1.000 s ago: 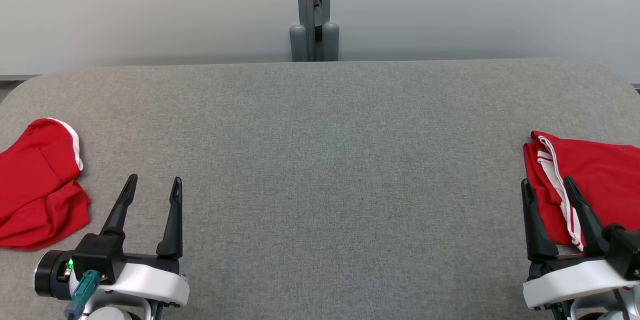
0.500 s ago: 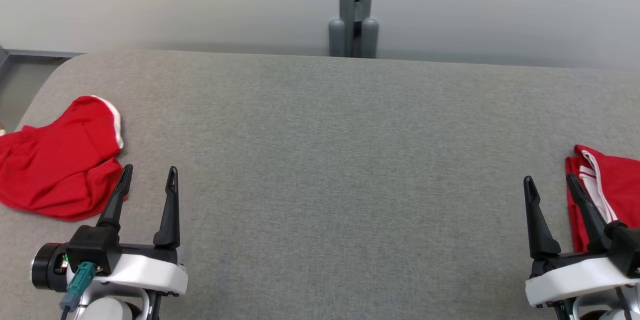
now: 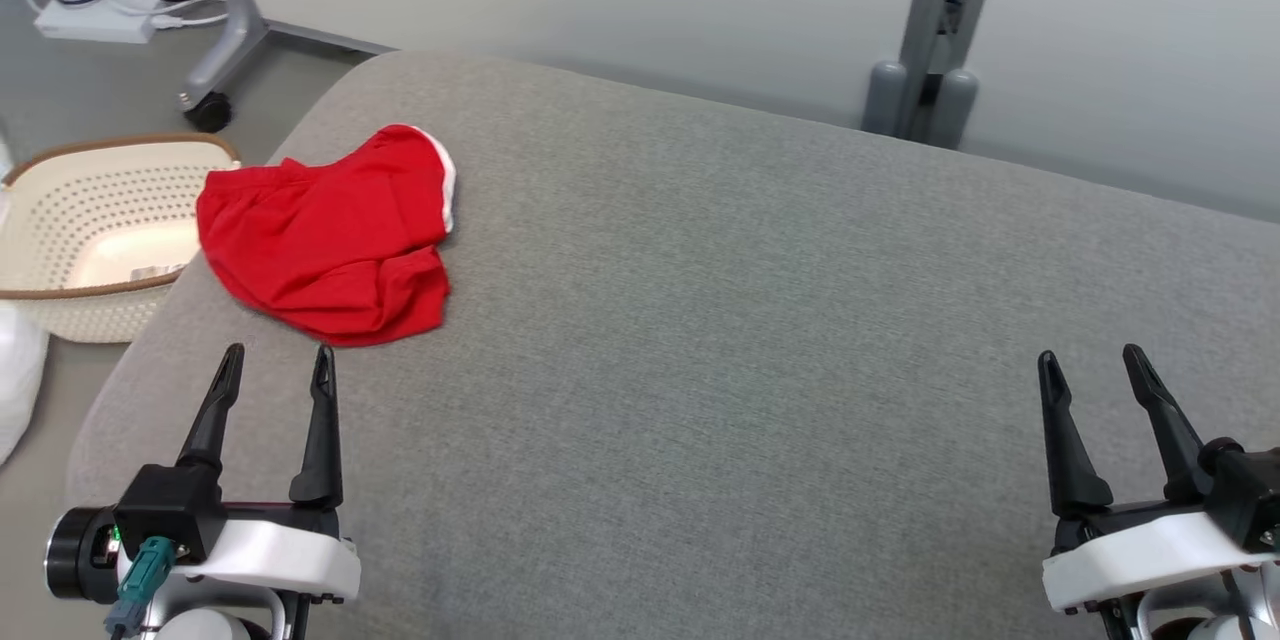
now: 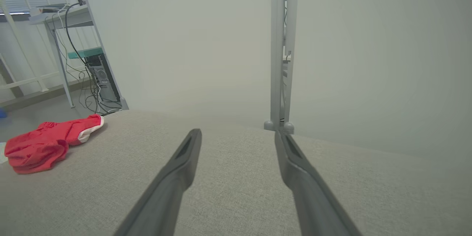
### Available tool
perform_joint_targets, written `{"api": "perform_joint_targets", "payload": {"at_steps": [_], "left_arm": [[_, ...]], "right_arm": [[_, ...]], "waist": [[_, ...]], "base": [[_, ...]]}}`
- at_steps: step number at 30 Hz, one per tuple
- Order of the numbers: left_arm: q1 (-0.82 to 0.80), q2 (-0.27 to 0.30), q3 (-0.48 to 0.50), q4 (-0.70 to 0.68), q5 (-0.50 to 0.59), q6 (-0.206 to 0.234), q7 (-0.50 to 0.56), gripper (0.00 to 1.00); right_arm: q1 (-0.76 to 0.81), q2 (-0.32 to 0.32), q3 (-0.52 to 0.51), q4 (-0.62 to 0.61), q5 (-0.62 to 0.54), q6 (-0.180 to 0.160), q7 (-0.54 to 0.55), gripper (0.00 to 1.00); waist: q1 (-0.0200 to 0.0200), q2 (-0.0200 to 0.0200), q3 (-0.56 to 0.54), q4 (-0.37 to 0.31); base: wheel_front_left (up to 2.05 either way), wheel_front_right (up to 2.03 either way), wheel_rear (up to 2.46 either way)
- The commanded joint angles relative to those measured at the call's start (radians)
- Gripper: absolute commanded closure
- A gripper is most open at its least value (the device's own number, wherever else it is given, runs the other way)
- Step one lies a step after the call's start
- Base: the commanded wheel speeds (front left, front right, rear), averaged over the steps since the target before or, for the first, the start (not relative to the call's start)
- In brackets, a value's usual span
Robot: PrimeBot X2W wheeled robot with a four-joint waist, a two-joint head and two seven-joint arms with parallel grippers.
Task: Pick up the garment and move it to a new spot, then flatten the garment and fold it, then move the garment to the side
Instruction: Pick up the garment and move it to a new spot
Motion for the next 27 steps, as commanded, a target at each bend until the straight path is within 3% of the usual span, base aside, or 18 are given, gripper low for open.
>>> {"api": "perform_joint_targets", "payload": {"at_steps": [1,10,21,27], "left_arm": [[0.009,0.002,0.003,-0.003,-0.006,0.003,-0.004,0.0],[0.014,-0.001,0.004,-0.009,-0.012,0.009,-0.005,0.0],[0.001,0.003,0.027,-0.03,-0.019,0.028,-0.005,0.0],[-0.086,0.052,0.081,-0.126,-0.011,0.061,0.008,0.0]], "right_arm": [[-0.009,-0.005,0.002,0.004,0.005,0.0,-0.006,0.0],[-0.012,-0.005,0.011,0.014,0.011,0.0,-0.007,0.0],[-0.018,-0.005,0.017,0.018,0.014,0.0,0.001,0.0],[-0.016,-0.005,0.023,0.007,0.01,0.0,0.004,0.0]], "waist": [[0.0,0.0,-0.008,0.043],[0.0,0.0,-0.013,0.084],[0.0,0.0,-0.014,0.074],[0.0,0.0,0.0,0.051]], "base": [[0.0,0.0,0.0],[0.0,0.0,0.0],[0.0,0.0,0.0],[0.0,0.0,0.0]]}}
